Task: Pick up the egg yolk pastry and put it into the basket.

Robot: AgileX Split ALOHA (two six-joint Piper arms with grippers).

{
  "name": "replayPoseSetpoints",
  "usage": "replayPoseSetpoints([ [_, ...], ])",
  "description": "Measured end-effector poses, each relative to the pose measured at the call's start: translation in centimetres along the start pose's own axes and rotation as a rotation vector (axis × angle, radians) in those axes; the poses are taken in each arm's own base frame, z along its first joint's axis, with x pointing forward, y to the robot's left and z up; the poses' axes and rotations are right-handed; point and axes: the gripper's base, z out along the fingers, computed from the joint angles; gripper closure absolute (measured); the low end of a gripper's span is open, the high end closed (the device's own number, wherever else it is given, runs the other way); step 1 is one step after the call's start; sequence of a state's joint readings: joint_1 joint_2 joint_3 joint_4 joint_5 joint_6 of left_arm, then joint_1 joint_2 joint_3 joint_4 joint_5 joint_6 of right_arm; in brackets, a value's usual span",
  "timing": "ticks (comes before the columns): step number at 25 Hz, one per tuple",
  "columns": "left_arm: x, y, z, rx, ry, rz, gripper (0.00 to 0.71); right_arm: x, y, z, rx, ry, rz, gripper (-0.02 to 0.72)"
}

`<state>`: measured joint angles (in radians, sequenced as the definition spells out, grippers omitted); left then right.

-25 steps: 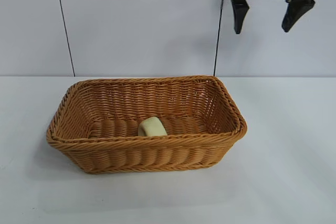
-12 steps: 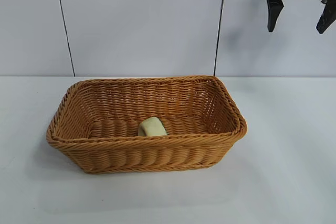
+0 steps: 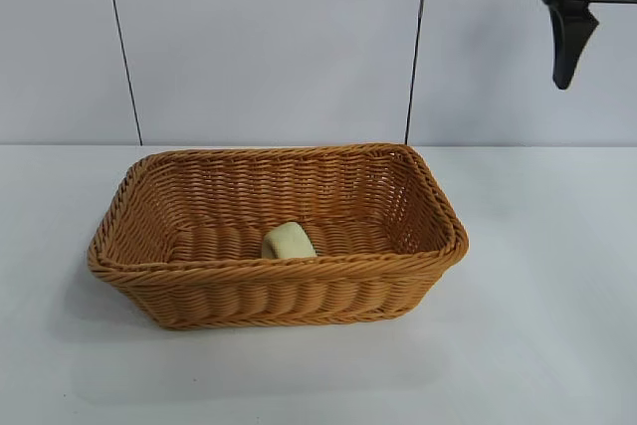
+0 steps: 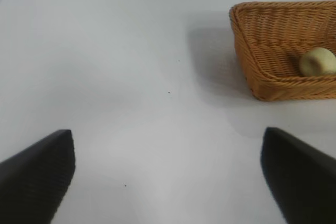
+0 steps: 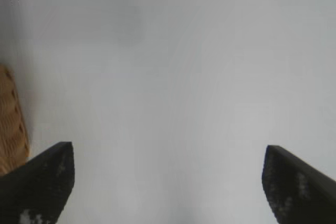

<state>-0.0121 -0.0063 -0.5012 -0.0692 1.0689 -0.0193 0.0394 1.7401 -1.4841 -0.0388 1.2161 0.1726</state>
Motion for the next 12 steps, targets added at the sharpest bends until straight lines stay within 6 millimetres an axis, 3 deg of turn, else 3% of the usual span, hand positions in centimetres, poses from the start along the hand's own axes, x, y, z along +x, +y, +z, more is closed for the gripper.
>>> replayPoseSetpoints([
  [12,0.0,0.0,0.0,0.0,0.0,0.0,0.018,16.7,-2.6,-2.4,-0.014,0.038,-0.038,0.008],
])
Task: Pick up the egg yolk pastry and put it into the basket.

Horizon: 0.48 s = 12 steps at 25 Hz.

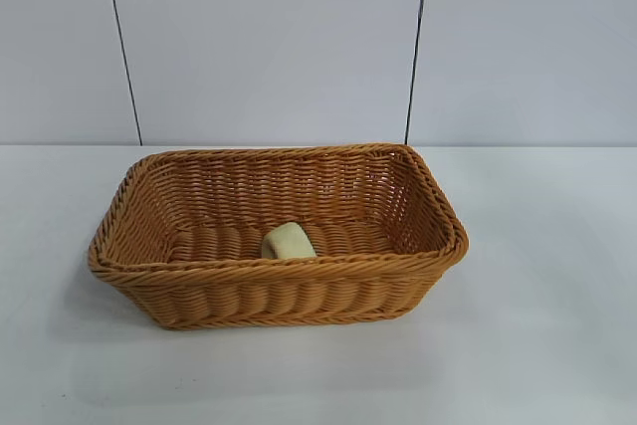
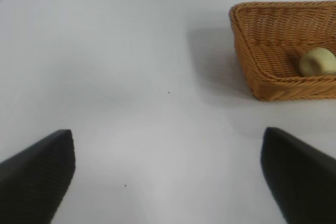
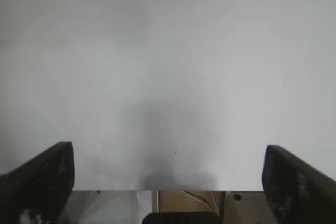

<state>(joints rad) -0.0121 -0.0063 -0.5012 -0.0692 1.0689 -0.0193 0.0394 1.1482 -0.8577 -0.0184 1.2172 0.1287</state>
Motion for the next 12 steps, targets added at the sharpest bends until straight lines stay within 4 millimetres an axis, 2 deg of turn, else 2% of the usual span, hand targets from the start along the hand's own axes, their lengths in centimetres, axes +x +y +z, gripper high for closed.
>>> replayPoseSetpoints([
  [6,0.0,0.0,0.0,0.0,0.0,0.0,0.018,6.3,-0.8,-0.5,-0.022,-0.203,-0.05,0.008],
  [10,0.0,0.0,0.0,0.0,0.0,0.0,0.018,9.9,-1.2,0.0,-0.035,-0.376,-0.073,0.008],
  [12,0.0,0.0,0.0,0.0,0.0,0.0,0.018,11.2,-1.3,-0.3,-0.043,-0.469,-0.075,0.008],
])
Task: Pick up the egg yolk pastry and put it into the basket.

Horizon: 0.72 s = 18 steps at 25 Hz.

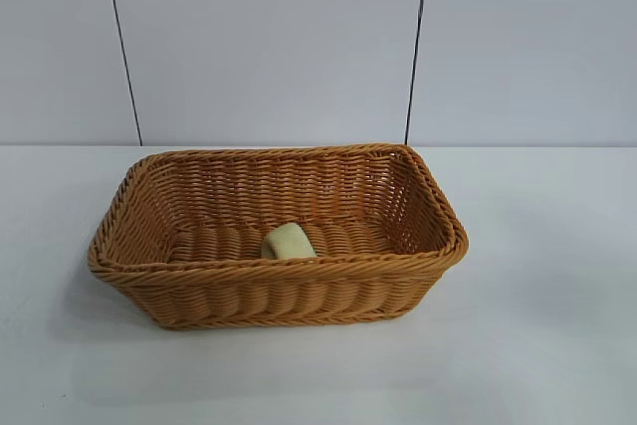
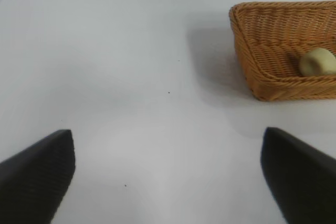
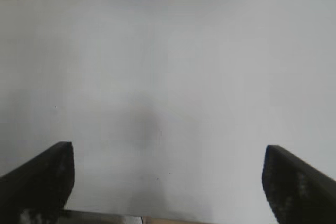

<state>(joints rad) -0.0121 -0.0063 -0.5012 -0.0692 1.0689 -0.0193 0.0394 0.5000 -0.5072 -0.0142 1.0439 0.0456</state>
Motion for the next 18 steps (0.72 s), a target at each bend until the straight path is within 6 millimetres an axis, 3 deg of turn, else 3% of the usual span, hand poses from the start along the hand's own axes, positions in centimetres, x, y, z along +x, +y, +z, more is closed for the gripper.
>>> replayPoseSetpoints([
  [11,0.0,0.0,0.0,0.0,0.0,0.0,0.018,4.7,-0.2,-5.5,-0.02,-0.488,0.005,0.008],
  [18,0.0,0.0,0.0,0.0,0.0,0.0,0.018,5.1,-0.3,-5.7,-0.021,-0.517,0.005,0.008],
])
